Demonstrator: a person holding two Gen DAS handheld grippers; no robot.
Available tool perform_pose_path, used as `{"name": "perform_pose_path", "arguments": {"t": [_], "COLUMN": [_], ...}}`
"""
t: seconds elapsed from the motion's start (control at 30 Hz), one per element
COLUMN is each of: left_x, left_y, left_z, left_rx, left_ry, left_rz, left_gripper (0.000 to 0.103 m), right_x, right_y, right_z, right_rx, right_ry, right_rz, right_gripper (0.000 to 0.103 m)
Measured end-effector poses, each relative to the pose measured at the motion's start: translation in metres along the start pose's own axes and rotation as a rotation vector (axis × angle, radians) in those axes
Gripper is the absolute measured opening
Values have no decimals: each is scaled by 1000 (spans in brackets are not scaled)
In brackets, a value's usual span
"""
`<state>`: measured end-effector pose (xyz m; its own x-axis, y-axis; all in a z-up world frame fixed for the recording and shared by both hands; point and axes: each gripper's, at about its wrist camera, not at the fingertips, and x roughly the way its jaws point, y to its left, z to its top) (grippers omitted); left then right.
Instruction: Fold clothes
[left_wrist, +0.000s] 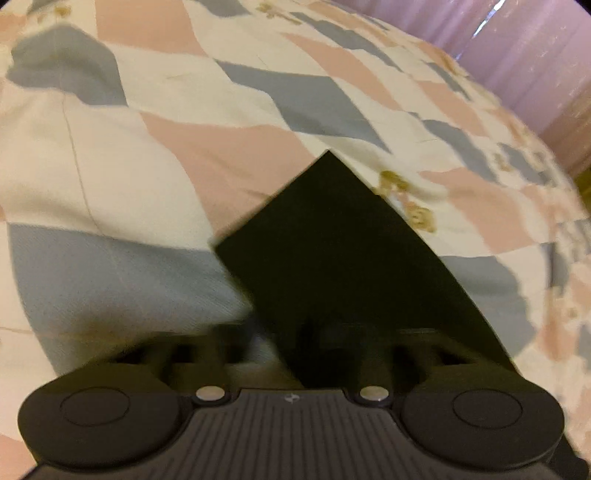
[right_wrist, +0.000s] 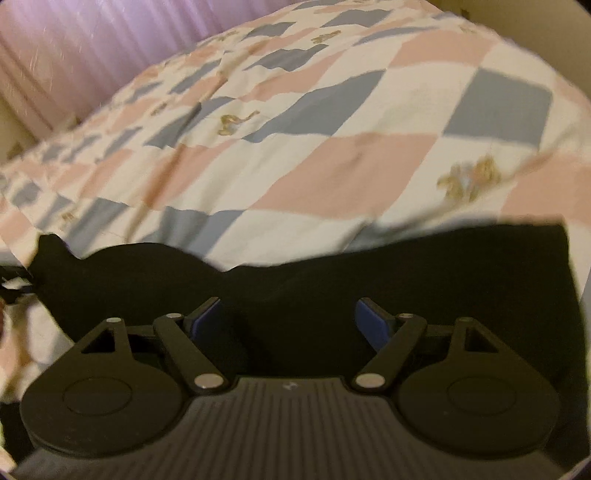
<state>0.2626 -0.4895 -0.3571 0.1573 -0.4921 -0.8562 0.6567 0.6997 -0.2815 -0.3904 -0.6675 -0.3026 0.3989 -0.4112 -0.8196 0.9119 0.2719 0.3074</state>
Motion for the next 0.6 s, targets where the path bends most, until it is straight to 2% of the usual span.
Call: {"name": "perform_pose_path", "arguments": {"t": [0.07,0.17,0.27,0.33,0.4,0.47,0.53,0.6], "left_x": [-20,-84,-133,-134,-112,-82,-81,-101], "left_y": [-3,-8,5,13,29,41,41,34], "left_z": [-3,-17,-48,-71,-95,-118,-127,-125], "left_rx": [42,141,236,260,278,321,337,343], "left_ry": [-72,-202,-268,-235,-136,-28,-17,-56], "left_rz": [-11,-17,41,98,195,306,323,316], "left_gripper": [10,11,14,23,47,48,48,47], "right_x": [-5,-13,-16,-12,-6,-2,-3,-9], "right_y": [6,15,26,36,44,50,53,48], "right_z": [-14,-32,-48,-57,-63,-67,-64,-54], "right_rx": [37,81,117,122,121,101,44,-27], "right_ry": [6,15,32,54,88,126,153,146], "right_rz": [8,35,74,95,114,122,108,74], "right_gripper": [77,77,77,77,77,77,77,77]}}
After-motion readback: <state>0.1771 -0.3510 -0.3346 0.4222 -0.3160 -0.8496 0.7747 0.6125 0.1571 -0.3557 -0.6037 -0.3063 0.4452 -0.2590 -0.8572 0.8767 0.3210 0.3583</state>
